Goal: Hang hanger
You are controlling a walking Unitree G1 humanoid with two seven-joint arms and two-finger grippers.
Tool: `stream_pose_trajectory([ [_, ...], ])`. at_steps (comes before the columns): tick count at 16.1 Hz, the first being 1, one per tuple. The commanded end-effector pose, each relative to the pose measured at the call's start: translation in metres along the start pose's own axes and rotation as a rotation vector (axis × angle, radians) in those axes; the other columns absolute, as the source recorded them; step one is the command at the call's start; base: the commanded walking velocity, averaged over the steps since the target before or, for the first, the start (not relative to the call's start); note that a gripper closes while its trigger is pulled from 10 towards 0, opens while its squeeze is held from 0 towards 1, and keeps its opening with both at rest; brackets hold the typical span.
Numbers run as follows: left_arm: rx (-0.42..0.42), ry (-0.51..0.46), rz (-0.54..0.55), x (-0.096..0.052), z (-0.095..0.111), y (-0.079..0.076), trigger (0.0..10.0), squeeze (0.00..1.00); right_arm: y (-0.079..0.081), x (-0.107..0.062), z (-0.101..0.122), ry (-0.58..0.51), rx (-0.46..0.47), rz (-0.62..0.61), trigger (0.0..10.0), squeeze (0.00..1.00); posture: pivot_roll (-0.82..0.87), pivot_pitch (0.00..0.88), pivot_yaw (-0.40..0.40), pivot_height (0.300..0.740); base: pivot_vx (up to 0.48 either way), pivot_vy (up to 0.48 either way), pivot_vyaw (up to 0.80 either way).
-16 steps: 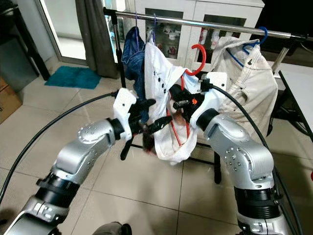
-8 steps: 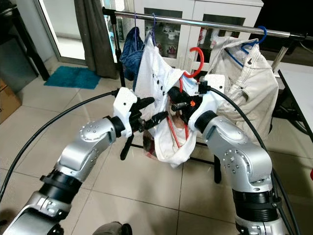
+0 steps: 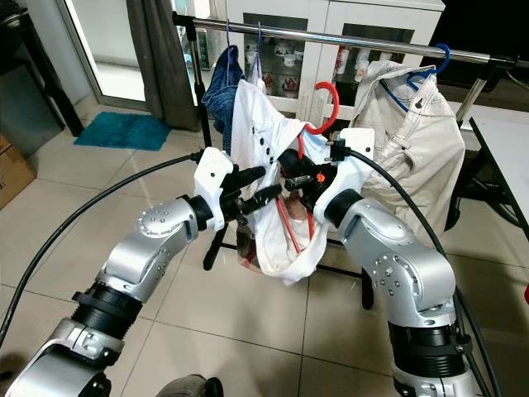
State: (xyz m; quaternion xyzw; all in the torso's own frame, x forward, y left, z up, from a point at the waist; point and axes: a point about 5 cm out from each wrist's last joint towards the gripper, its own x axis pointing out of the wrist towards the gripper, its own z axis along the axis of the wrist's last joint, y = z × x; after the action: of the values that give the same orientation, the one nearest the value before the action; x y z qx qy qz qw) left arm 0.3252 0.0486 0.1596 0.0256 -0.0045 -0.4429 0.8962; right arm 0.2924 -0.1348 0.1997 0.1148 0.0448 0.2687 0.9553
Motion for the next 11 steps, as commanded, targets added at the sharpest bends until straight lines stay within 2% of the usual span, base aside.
stream_pose_trajectory([
  [1, 0.018, -0.015, 0.004, 0.0007, 0.0053, 0.0025, 0.0, 0.0, 0.0053, -0.0021, 0.0044, -0.021, -0.021, 0.021, 10.0, 0.0, -0.01, 0.0, 0.025, 0.74, 0.0, 0.0, 0.0],
  [11, 0.011, -0.016, 0.021, 0.0, 0.0055, 0.0071, 0.0, 0.0, 0.0027, -0.0011, 0.005, -0.021, -0.024, 0.006, 10.0, 0.0, -0.01, 0.0, 0.028, 0.74, 0.0, 0.0, 0.0],
])
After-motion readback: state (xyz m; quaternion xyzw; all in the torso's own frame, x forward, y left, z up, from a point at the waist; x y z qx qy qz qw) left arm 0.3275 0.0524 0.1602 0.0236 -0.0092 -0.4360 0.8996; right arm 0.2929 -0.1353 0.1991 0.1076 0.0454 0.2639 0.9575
